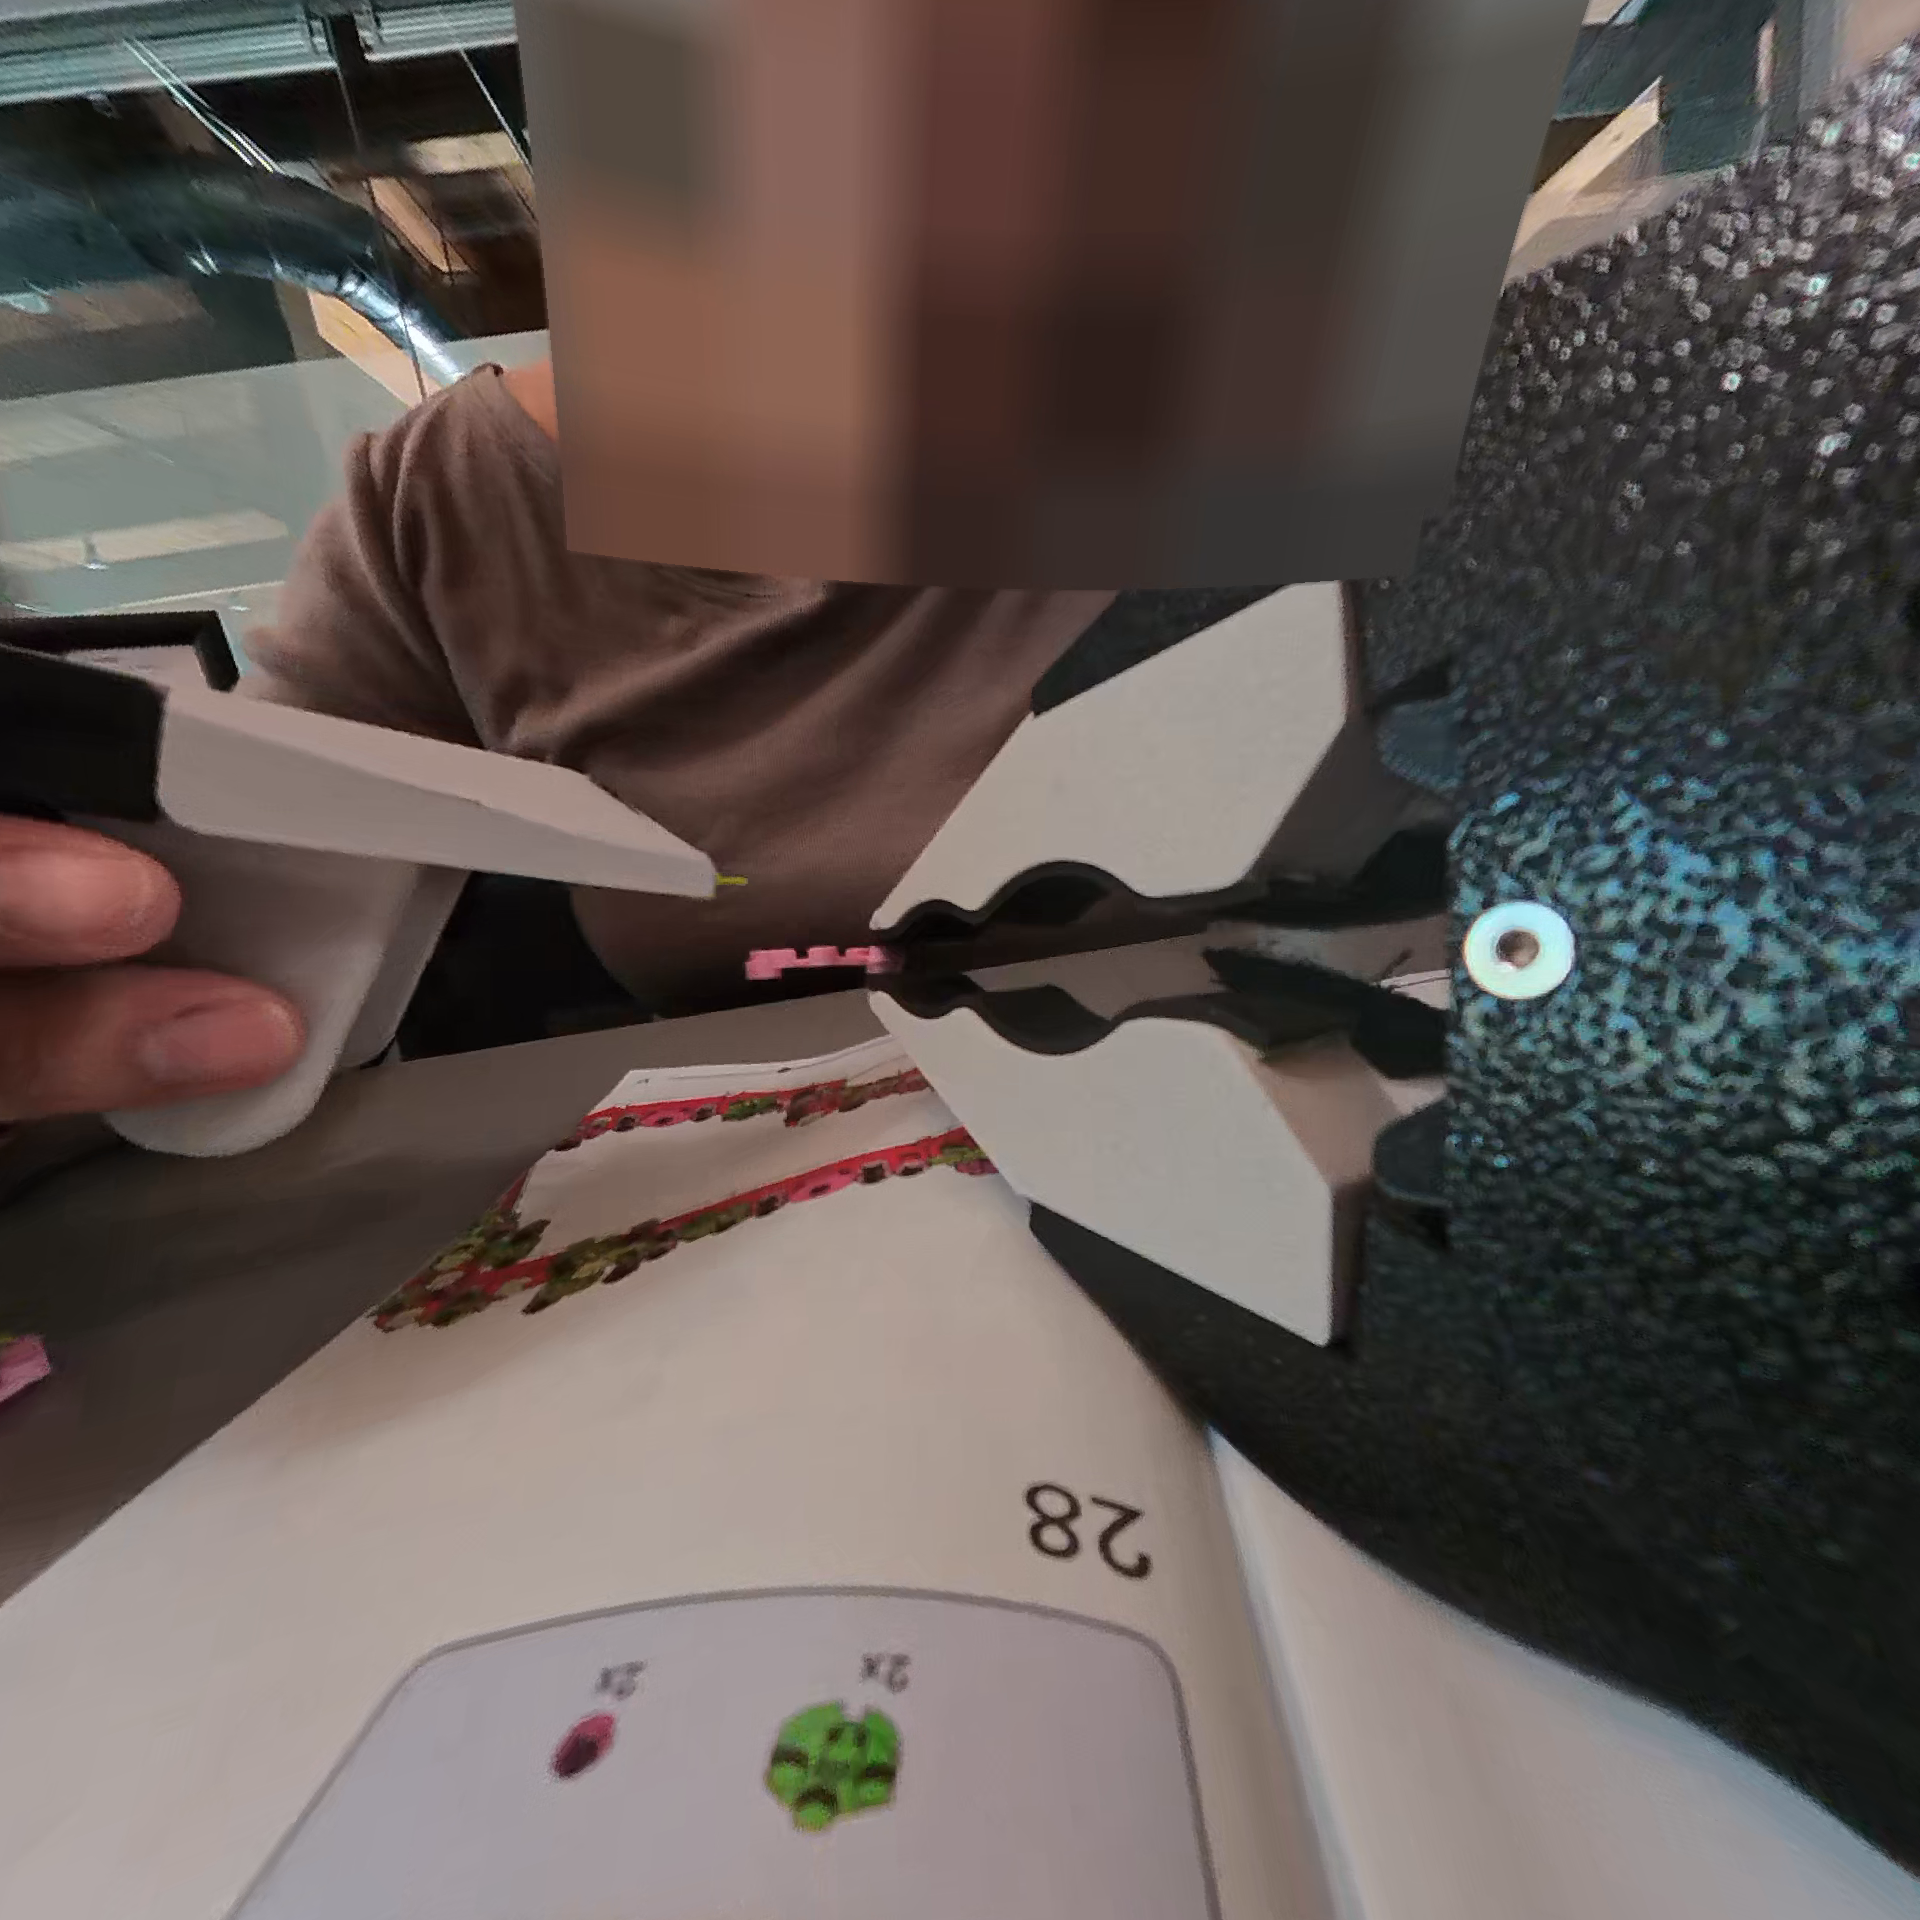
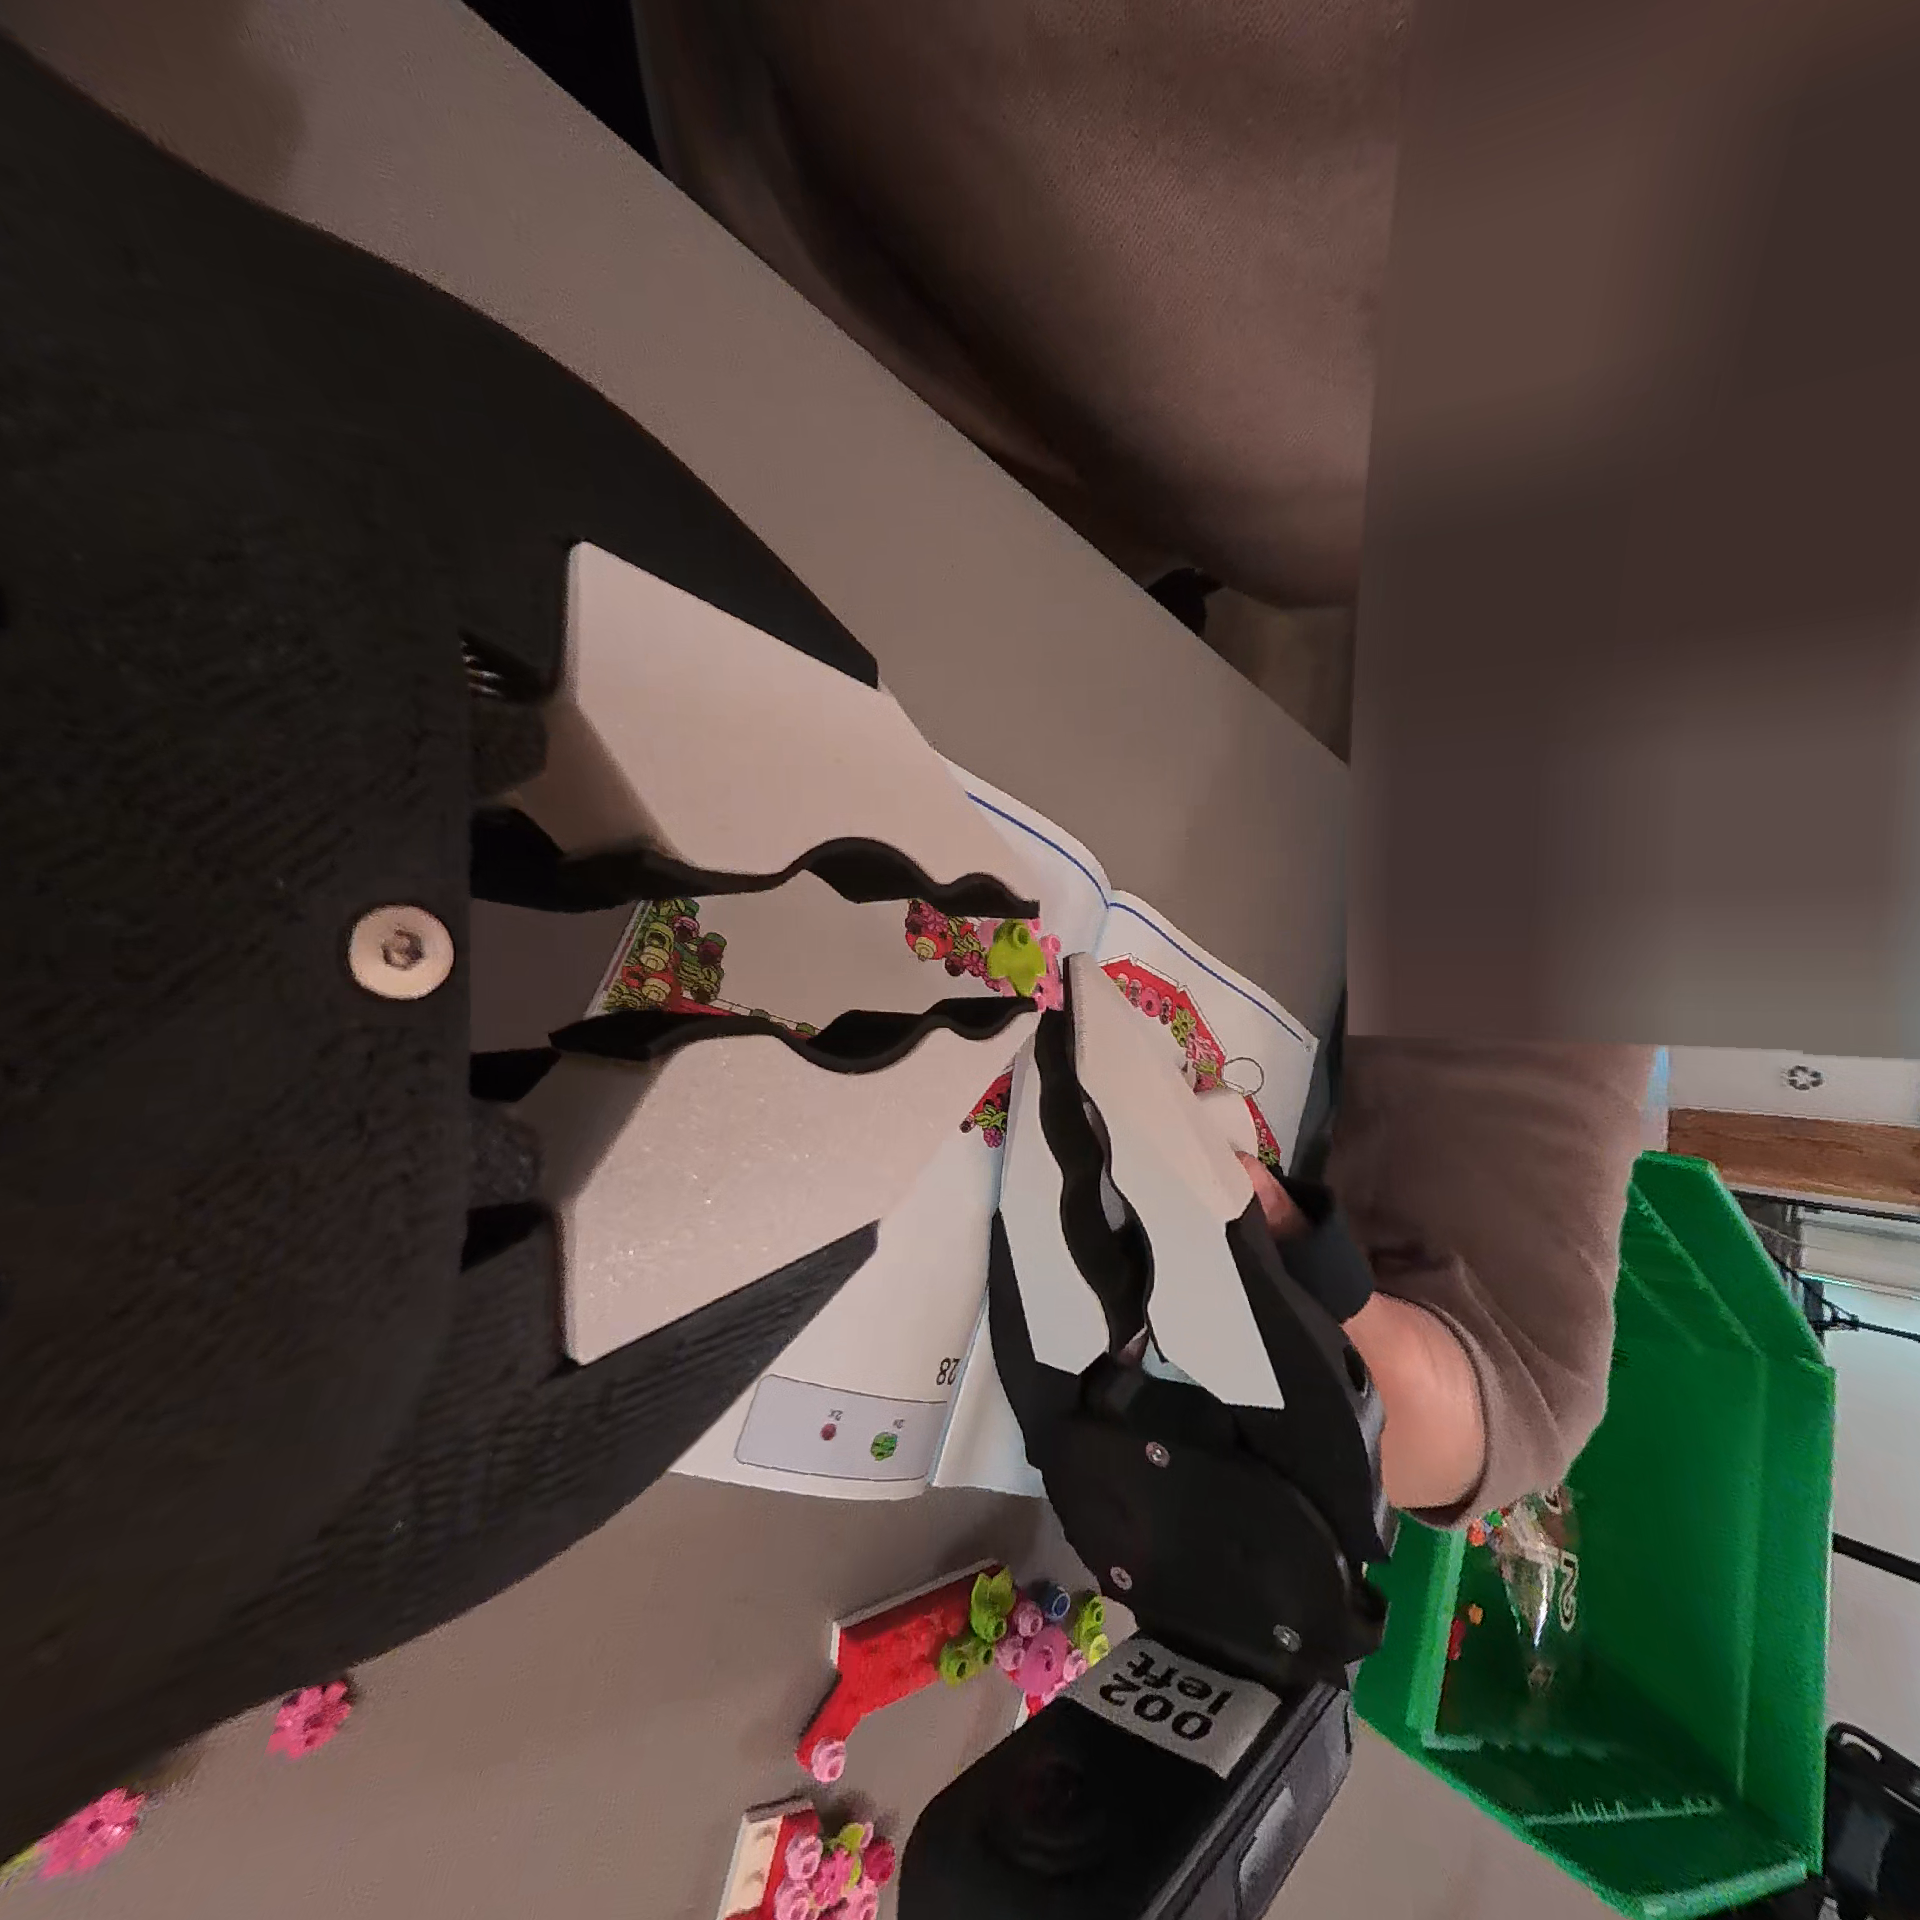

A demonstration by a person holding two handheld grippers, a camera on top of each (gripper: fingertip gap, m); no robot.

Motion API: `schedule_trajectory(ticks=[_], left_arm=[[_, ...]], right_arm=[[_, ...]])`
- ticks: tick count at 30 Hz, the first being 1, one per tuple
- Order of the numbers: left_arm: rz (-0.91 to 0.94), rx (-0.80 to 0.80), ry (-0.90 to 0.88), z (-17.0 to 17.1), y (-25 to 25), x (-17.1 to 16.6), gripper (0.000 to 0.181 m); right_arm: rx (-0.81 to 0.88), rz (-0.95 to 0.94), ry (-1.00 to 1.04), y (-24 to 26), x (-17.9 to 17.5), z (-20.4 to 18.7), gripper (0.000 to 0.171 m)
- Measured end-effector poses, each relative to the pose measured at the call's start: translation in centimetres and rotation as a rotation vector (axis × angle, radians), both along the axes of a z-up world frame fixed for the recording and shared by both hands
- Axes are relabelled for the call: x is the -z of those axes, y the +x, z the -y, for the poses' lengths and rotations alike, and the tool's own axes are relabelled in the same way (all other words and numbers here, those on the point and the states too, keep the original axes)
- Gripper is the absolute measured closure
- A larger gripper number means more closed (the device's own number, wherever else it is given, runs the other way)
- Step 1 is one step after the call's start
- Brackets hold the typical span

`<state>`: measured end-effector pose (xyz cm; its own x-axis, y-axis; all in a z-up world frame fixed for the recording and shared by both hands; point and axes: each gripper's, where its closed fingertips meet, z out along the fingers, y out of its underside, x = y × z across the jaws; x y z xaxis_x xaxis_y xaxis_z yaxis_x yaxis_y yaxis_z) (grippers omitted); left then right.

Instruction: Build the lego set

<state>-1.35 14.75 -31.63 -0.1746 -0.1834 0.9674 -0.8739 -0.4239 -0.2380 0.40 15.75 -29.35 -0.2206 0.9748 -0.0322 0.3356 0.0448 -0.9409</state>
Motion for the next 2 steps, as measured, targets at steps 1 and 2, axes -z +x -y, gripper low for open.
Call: schedule_trajectory(ticks=[1, 2], left_arm=[[0.0, 0.004, 0.006, 0.0, 0.01, 0.06, 0.179], [-0.002, 0.011, 0.01, 0.02, -0.03, 0.12, 0.179]], right_arm=[[0.002, 0.001, 0.009, -0.1, -0.01, 0.03, 0.158], [0.005, -0.001, 0.017, -0.21, -0.06, 0.06, 0.158]])
